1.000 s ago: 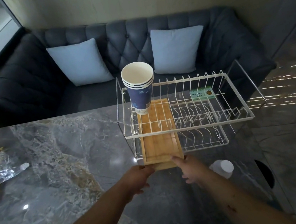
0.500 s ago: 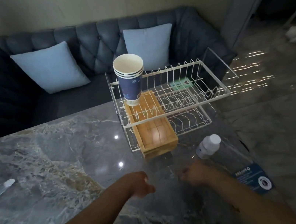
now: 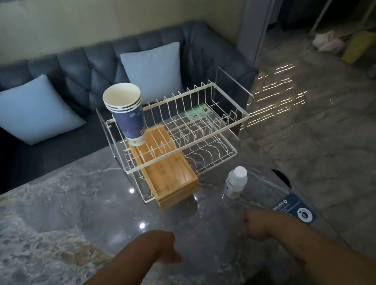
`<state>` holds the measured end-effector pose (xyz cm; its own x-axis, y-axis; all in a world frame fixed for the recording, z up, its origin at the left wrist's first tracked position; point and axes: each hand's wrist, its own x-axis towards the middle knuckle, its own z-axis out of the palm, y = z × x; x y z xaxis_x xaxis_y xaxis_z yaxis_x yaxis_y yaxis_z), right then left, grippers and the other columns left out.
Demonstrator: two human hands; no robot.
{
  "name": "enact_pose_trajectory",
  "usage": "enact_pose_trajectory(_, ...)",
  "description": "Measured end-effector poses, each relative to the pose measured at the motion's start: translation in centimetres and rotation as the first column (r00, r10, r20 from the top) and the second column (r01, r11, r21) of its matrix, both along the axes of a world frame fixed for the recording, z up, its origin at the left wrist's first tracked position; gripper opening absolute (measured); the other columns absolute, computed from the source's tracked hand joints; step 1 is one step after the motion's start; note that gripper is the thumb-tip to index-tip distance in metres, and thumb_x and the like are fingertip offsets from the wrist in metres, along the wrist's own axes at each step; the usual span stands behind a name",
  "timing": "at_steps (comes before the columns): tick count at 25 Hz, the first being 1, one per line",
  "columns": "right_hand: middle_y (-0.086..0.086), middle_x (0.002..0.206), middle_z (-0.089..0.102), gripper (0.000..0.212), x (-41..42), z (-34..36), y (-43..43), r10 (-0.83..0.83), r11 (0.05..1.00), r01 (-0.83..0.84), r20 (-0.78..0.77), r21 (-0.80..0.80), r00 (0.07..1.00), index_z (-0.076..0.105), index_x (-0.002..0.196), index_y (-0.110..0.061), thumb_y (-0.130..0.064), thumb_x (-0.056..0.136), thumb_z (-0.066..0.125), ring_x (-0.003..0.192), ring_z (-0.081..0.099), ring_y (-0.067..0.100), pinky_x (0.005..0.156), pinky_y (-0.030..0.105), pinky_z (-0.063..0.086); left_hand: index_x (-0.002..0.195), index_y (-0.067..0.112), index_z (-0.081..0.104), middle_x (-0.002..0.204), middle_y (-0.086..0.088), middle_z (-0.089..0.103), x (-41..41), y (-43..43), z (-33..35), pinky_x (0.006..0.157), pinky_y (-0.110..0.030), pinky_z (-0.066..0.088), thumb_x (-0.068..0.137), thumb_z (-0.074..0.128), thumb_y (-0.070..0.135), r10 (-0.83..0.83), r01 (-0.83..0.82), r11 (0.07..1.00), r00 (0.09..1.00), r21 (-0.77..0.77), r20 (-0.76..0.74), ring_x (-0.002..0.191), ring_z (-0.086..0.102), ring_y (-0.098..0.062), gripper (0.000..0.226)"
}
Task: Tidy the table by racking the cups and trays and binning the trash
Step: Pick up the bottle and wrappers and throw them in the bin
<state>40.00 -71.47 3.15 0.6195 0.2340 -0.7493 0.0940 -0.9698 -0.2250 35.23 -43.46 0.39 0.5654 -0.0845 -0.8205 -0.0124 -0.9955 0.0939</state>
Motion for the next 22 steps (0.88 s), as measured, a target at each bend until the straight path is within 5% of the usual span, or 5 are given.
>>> enact_pose_trajectory(3, 0.006, 0.145, 0.055, 0.051, 2.3, 0.0, -2.4, -0.078, 0.997, 0.078, 0.001, 0.025, 0.997, 0.058, 0.138, -0.021, -0.043, 0.092, 0.065, 0.127, 0.053, 0.022, 0.094, 0.02, 0.037, 0.152, 0.02, 0.04, 0.155, -0.007, 0.047, 1.2, -1.6, 0.1, 0.11, -0.037, 0.04, 0.089, 0.062, 0.058, 0.016, -0.016, 1.0, 1.0, 0.008, 0.01, 0.139, 0.048, -0.027, 0.077)
enact_pose_trajectory(6, 0.009, 0.145, 0.056, 0.066, 4.6, -0.6, -4.5, -0.14, 0.989, 0.144, 0.09, -0.036, 0.986, 0.055, 0.14, -0.019, -0.051, 0.084, 0.069, 0.129, 0.054, 0.028, 0.109, 0.038, 0.043, 0.151, 0.023, 0.042, 0.154, -0.007, 0.049, 2.4, -3.3, 0.1, 0.109, -0.037, 0.042, 0.086, 0.06, 0.062, 0.026, -0.027, 1.0, 0.999, 0.015, 0.036, 0.138, 0.049, -0.028, 0.078)
enact_pose_trajectory(11, 0.006, 0.136, 0.058, 0.09, 7.1, -0.5, -5.6, -0.383, 0.888, 0.283, 0.241, 0.363, 0.892, 0.048, 0.14, -0.024, -0.059, 0.062, 0.074, 0.124, 0.057, 0.027, 0.104, 0.047, 0.048, 0.151, 0.027, 0.039, 0.154, -0.006, 0.048, 3.6, -5.4, -0.1, 0.108, -0.041, 0.043, 0.084, 0.057, 0.067, 0.031, -0.033, 0.998, 0.999, 0.048, 0.044, 0.139, 0.048, -0.03, 0.08)
enact_pose_trajectory(17, -0.004, 0.113, 0.068, 0.071, 8.3, -1.5, -4.4, -0.449, 0.809, 0.274, 0.245, 0.521, 0.859, 0.055, 0.128, -0.029, -0.043, 0.065, 0.087, 0.102, 0.066, 0.017, 0.09, 0.034, 0.054, 0.15, 0.027, 0.042, 0.154, -0.005, 0.048, 3.6, -5.0, -0.8, 0.108, -0.04, 0.042, 0.085, 0.058, 0.066, 0.131, -0.132, 0.991, 0.99, 0.036, 0.044, 0.139, 0.048, -0.028, 0.077)
enact_pose_trajectory(22, -0.009, 0.098, 0.067, 0.051, 9.1, -2.0, -2.6, -0.407, 0.86, 0.277, 0.249, 0.429, 0.879, 0.059, 0.108, -0.036, -0.041, 0.062, 0.082, 0.092, 0.067, 0.016, 0.082, 0.033, 0.055, 0.148, 0.026, 0.044, 0.153, -0.006, 0.05, 2.8, -2.8, -2.0, 0.109, -0.042, 0.042, 0.085, 0.059, 0.067, 0.173, -0.174, 0.984, 0.983, 0.022, 0.057, 0.139, 0.048, -0.028, 0.076)
